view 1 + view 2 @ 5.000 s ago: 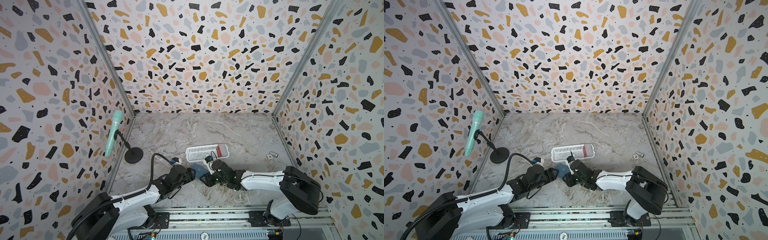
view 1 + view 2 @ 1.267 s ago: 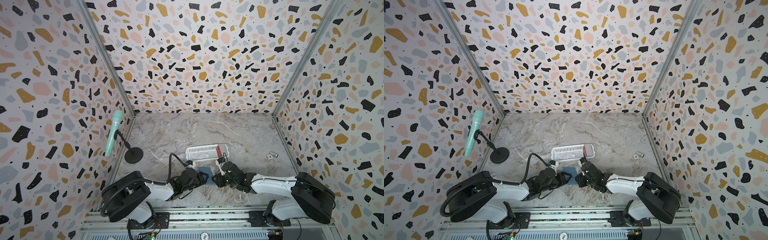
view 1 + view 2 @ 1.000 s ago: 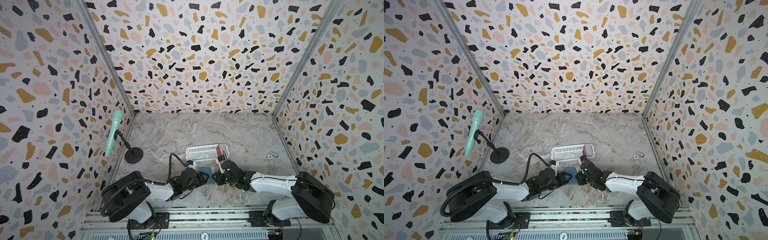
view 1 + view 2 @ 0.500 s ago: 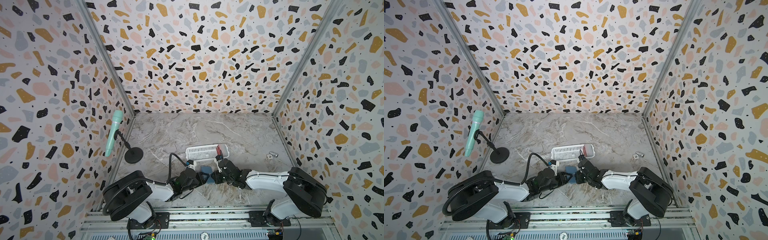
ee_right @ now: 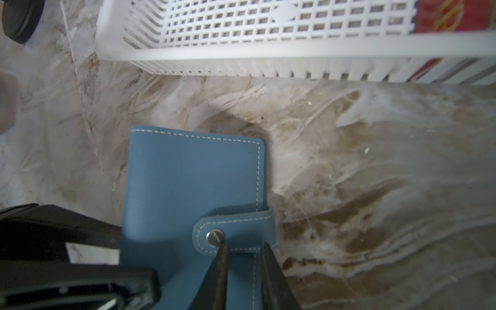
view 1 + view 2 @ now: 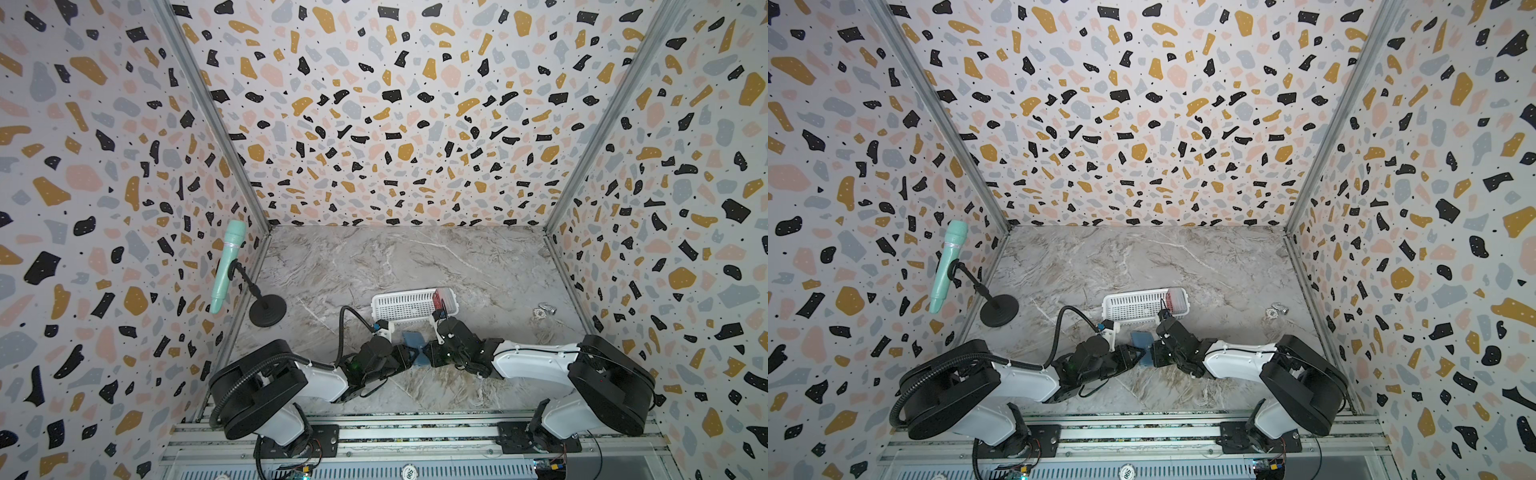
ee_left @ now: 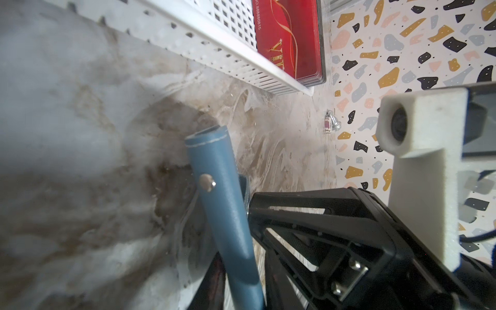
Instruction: Put the credit cards into the card holder
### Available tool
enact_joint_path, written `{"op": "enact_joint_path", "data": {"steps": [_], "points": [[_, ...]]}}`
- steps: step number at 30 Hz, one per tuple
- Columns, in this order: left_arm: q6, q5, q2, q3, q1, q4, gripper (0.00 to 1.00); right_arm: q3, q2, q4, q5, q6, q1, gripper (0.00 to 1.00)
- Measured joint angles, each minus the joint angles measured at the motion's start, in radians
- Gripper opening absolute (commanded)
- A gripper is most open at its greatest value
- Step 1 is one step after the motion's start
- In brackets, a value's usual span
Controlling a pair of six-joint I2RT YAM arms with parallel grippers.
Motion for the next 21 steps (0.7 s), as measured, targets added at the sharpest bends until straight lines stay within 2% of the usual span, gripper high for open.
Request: {"op": "enact_joint_path", "data": {"steps": [11,21], "points": [[0.013,0.002,0.0,0.006,0.0,0.0,0.09,0.0,-0.057,-0.052,0.005,-0.001,-0.003,0.28],[0.022,0.004,0.002,0.025,0.0,-0.006,0.05,0.048,-0.1,-0.107,0.005,-0.001,-0.002,0.39]]}}
